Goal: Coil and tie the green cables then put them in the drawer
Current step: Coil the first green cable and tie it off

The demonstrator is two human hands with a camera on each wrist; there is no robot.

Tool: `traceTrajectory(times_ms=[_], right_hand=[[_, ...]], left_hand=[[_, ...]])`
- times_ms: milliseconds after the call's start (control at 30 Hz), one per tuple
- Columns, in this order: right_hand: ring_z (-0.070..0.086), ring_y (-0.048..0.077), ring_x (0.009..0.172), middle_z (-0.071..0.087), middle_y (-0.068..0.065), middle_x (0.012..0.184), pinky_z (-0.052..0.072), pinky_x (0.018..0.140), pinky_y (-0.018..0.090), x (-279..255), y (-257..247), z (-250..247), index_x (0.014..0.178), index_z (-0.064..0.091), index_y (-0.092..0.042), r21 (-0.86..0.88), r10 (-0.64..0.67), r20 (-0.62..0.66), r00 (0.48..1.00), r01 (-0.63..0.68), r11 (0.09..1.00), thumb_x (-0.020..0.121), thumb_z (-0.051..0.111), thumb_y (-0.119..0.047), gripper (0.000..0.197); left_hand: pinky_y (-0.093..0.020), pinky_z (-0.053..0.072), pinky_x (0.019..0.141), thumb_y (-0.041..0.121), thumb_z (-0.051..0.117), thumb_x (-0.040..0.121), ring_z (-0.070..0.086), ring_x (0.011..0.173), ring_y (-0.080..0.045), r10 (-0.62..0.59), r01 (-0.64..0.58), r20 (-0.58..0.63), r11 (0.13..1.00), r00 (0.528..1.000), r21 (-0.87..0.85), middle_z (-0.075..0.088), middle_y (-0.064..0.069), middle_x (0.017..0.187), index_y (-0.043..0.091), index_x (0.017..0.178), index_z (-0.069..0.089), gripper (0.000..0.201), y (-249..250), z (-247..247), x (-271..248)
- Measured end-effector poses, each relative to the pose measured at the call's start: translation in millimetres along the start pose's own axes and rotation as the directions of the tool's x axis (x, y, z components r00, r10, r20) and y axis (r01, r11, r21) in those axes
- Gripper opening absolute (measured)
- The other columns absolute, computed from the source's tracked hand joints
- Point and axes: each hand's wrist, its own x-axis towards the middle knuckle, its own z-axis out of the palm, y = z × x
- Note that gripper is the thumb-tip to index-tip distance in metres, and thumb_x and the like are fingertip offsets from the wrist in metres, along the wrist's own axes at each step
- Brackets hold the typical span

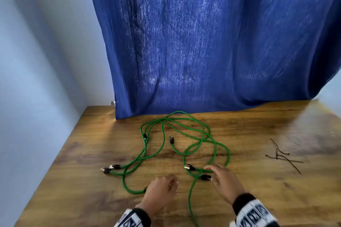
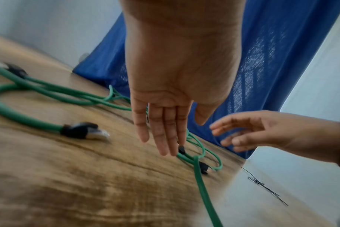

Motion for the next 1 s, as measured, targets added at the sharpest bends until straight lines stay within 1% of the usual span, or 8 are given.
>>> traceTrajectory(times_ms=[200, 367, 467, 600, 733, 800, 900, 1000], right_hand=[[0.038, 0.019, 0.133, 0.027, -0.008, 0.151, 0.040, 0.104, 0.033, 32, -4, 20, 0.133, 0.046, -0.036, -0.208, -0.107, 0.169, 0.980, 0.142, 0.968, 0.088, 0.044, 0.005, 0.061], [0.033, 0.022, 0.132, 0.041, 0.002, 0.138, 0.038, 0.102, 0.035, 35, -4, 24, 0.113, 0.064, -0.023, -0.377, -0.112, 0.289, 0.951, 0.220, 0.900, 0.085, 0.064, -0.026, 0.029], [0.049, 0.016, 0.112, 0.059, -0.007, 0.110, 0.046, 0.085, 0.033, 39, -7, 10, 0.091, 0.071, -0.029, -0.442, -0.281, 0.100, 0.954, 0.296, 0.847, 0.073, 0.073, -0.041, 0.022], [0.055, 0.012, 0.106, 0.064, -0.004, 0.114, 0.044, 0.086, 0.028, 45, -8, -31, 0.105, 0.066, -0.024, -0.197, -0.166, -0.092, 0.982, 0.145, 0.970, 0.090, 0.055, -0.036, 0.023], [0.064, 0.015, 0.075, 0.072, -0.002, 0.092, 0.046, 0.064, 0.026, 51, -19, -82, 0.098, 0.071, -0.021, -0.049, -0.092, -0.418, 0.904, 0.079, 0.996, 0.084, 0.065, -0.034, 0.021], [0.066, 0.022, 0.074, 0.074, 0.004, 0.087, 0.051, 0.066, 0.031, 57, -20, -102, 0.096, 0.073, -0.018, -0.028, -0.033, -0.553, 0.832, 0.022, 0.999, 0.081, 0.068, -0.036, 0.024], [0.066, 0.024, 0.076, 0.073, 0.005, 0.084, 0.051, 0.073, 0.035, 62, -15, -130, 0.089, 0.073, -0.017, 0.111, 0.109, -0.657, 0.746, -0.047, 0.993, 0.080, 0.070, -0.036, 0.021], [0.065, 0.025, 0.083, 0.072, 0.001, 0.091, 0.051, 0.076, 0.036, 61, -11, -140, 0.092, 0.070, -0.023, 0.082, 0.152, -0.668, 0.729, -0.130, 0.988, 0.081, 0.068, -0.034, 0.016]], left_hand=[[-0.030, 0.045, 0.086, 0.026, 0.040, 0.092, 0.058, 0.111, -0.029, -0.042, 0.039, 0.214, 0.999, 0.976, 0.020, 0.063, -0.012, 0.120, 0.014, 0.113, 0.062, 0.032, 18, 28, 21], [-0.025, 0.041, 0.088, 0.030, 0.043, 0.093, 0.055, 0.115, -0.023, -0.080, 0.118, 0.354, 0.989, 0.932, -0.089, 0.061, -0.010, 0.123, 0.011, 0.113, 0.062, 0.033, 25, 30, 27], [-0.024, 0.045, 0.078, 0.030, 0.053, 0.090, 0.062, 0.097, -0.014, -0.034, 0.151, 0.333, 0.931, 0.942, -0.332, 0.066, -0.006, 0.099, 0.019, 0.088, 0.059, 0.013, 29, 26, 28], [-0.013, 0.044, 0.061, 0.024, 0.047, 0.097, 0.061, 0.064, 0.003, 0.063, 0.099, 0.208, 0.723, 0.976, -0.683, 0.064, 0.008, 0.073, 0.020, 0.090, 0.050, 0.009, 41, 6, 22], [-0.015, 0.047, 0.059, 0.018, 0.040, 0.099, 0.060, 0.059, -0.006, 0.104, -0.012, 0.056, 0.564, 0.993, -0.826, 0.053, 0.006, 0.061, 0.012, 0.082, 0.055, 0.024, 56, -19, 22], [-0.017, 0.047, 0.057, 0.014, 0.039, 0.099, 0.059, 0.056, -0.007, 0.145, -0.057, 0.021, 0.515, 0.989, -0.855, 0.049, 0.002, 0.060, 0.009, 0.077, 0.054, 0.027, 62, -30, 22], [-0.017, 0.044, 0.060, 0.011, 0.036, 0.099, 0.058, 0.055, -0.002, 0.226, -0.167, -0.041, 0.572, 0.973, -0.803, 0.046, 0.000, 0.063, 0.012, 0.077, 0.055, 0.029, 62, -40, 18], [-0.011, 0.037, 0.053, 0.013, 0.033, 0.100, 0.044, 0.049, 0.002, 0.225, -0.271, -0.165, 0.609, 0.960, -0.745, 0.041, 0.006, 0.061, 0.015, 0.086, 0.060, 0.030, 65, -48, 20]])
